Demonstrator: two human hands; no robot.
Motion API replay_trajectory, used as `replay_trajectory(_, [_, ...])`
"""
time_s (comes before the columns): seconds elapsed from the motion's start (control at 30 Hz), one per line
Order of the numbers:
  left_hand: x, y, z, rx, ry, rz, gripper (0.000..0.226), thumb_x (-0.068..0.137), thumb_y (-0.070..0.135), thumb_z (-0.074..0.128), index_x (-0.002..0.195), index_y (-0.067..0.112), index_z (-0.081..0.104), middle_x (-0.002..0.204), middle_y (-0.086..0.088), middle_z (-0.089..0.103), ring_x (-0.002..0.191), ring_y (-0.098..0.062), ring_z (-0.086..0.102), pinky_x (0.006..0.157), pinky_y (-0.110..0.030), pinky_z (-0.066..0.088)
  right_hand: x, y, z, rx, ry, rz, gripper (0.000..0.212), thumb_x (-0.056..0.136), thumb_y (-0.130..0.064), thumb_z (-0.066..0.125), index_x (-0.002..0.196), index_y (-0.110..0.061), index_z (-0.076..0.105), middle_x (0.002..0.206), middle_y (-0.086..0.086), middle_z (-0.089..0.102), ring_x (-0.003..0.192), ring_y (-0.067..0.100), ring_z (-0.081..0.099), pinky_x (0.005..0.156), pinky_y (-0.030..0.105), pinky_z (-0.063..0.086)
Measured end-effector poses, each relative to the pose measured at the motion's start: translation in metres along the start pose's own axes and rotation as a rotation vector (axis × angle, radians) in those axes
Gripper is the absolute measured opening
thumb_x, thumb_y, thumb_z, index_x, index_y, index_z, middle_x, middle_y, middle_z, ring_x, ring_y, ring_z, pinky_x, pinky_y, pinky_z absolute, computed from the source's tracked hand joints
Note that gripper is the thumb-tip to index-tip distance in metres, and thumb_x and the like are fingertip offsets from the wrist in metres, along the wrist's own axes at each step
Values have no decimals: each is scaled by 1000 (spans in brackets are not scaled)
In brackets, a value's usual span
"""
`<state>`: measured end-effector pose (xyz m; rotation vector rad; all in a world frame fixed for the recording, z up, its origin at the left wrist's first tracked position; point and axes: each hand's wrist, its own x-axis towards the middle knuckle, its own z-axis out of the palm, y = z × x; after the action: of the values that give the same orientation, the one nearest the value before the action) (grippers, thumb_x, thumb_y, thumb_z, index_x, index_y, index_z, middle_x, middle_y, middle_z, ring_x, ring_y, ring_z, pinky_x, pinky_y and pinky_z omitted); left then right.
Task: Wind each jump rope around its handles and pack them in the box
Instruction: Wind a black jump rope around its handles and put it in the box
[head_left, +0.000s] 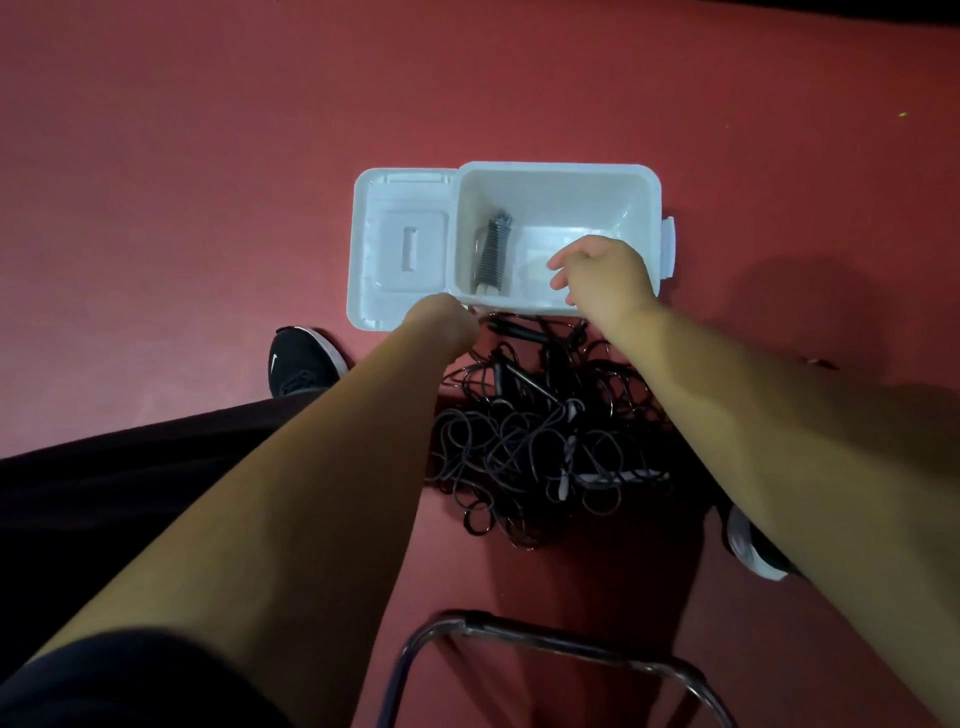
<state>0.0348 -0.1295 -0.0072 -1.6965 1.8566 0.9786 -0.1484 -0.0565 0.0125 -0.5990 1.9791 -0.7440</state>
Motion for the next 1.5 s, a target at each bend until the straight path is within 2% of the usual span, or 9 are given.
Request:
replay_trajectory(0.2, [-20,-11,46,133,-65,212,28,97,16,55,118,8,73,117,-15,72,112,-37,67,91,-41,55,-35,50,7,-112,-91,-7,34,90,-10,48,76,-18,77,70,2,76,50,7,58,54,24,48])
replay_trajectory(0.43, [-10,-11,74,68,-84,234,64,88,18,58,149,34,49,135,-12,61,115,-37,64,92,-44,55,-32,111,24,-499,-292,76,27,98,-14,50,94,-12,77,86,13,76,81,35,73,75,42,63])
replay_trajectory(0.63, [0,-1,80,178,-202,183,61,95,24,53,152,43,48,144,-8,60,120,-34,62,99,-40,55,-17,107,34,-591,-368,62,27,102,-18,52,95,-12,77,88,10,76,88,31,72,80,32,57])
replay_trajectory(0.83, [-3,3,74,-167,-29,182,40,90,16,57,114,38,79,107,4,77,90,-20,70,82,-31,58,-8,98,42,-473,-384,68,21,98,-17,60,114,-21,73,96,8,75,86,28,73,69,31,53])
replay_trajectory(0.97, [-14,10,62,-374,45,145,36,88,11,60,98,36,84,89,14,78,78,-7,71,74,-24,60,-14,91,46,-357,-389,38,49,90,-29,75,138,-27,62,103,0,72,83,18,69,65,25,46])
replay_trajectory(1.13, [-41,12,47,-640,21,138,23,88,6,71,85,25,84,80,8,79,79,-17,77,73,-25,63,-43,80,36,-150,-350,51,29,91,-29,83,119,-27,73,96,-4,76,87,18,72,76,28,53])
replay_trajectory(1.33, [-86,12,16,-742,-31,209,24,94,3,67,102,21,80,84,-6,79,71,-26,74,74,-43,65,-88,39,0,-152,-338,2,7,89,-21,79,84,-21,74,72,-8,70,72,16,65,69,28,47])
replay_trajectory(1.4, [-104,13,3,-679,-98,230,46,95,-1,49,121,30,72,96,-16,79,81,-33,76,78,-52,62,-103,17,-14,-186,-399,15,6,92,-12,74,98,-11,73,83,4,73,75,19,68,75,31,52])
replay_trajectory(1.5, [-132,18,-18,-495,-154,284,60,94,-2,38,129,41,62,101,-16,72,75,-26,65,63,-39,55,-124,-21,-45,-208,-517,42,14,99,-2,66,112,-5,64,95,14,74,73,18,75,71,35,62])
